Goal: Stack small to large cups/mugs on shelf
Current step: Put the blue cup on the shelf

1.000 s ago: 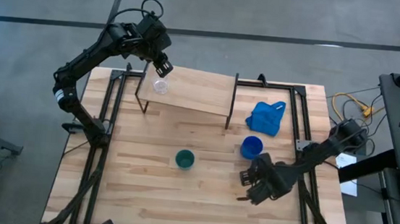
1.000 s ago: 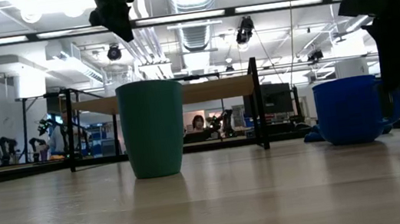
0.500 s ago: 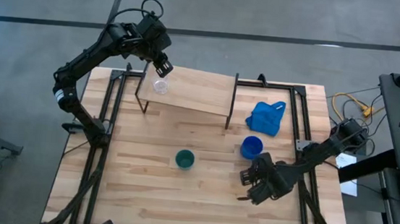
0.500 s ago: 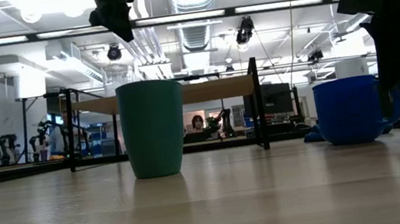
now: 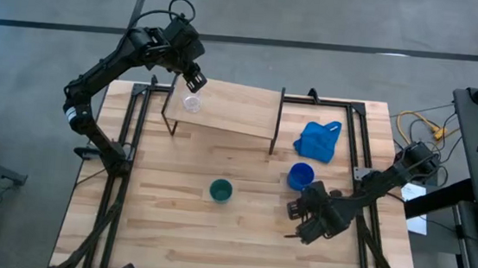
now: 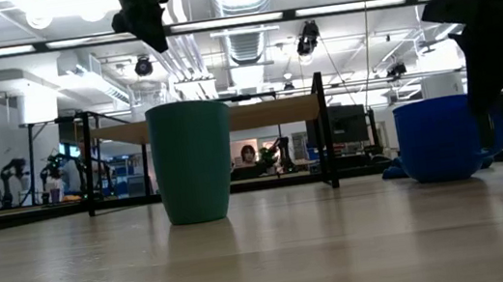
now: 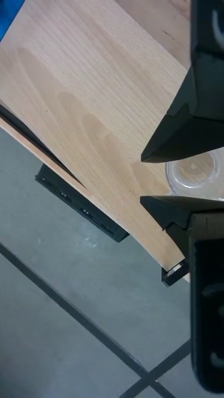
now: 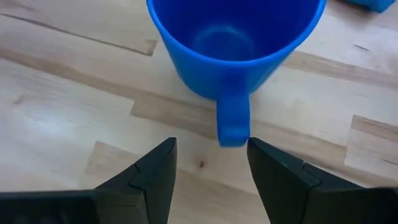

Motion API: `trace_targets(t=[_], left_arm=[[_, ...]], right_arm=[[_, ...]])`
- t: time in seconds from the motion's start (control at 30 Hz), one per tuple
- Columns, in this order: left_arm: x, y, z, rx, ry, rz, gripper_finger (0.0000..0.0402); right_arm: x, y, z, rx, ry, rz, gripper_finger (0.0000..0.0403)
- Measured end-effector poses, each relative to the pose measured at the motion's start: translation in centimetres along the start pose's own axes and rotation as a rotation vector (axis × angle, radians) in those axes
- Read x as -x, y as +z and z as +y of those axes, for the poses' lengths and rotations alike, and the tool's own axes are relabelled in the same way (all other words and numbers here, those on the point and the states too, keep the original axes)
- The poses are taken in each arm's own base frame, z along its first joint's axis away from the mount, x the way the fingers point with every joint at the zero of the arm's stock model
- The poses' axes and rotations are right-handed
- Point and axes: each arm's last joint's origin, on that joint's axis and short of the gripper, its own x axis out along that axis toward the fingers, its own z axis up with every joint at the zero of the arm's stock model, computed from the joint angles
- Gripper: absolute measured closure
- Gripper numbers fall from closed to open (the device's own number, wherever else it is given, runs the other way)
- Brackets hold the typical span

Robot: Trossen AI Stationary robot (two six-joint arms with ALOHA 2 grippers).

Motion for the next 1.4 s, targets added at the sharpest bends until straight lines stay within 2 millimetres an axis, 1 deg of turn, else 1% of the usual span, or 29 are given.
trace_targets(t=[0.73, 0.83, 1.07, 1.4], left_arm=[[0.1, 0.0, 0.0, 0.001, 0.0, 0.003, 0.0319], [0.1, 0.0, 0.0, 0.001, 0.0, 0.002, 0.0319], [0.2, 0.0, 0.0, 0.001, 0.0, 0.0, 0.0319], [0.2, 0.0, 0.0, 0.0, 0.0, 0.0, 0.0319]], right_arm=[[-1.1, -0.3, -1.0, 0.013, -0.035, -0.013, 0.0211], [-1.3, -0.3, -1.1, 0.014, -0.036, -0.014, 0.0216], [-1.7, -0.5, -0.8, -0.014, 0.026, -0.045, 0.026], [-1.9, -0.5, -1.0, -0.008, 0.015, -0.05, 0.0334]])
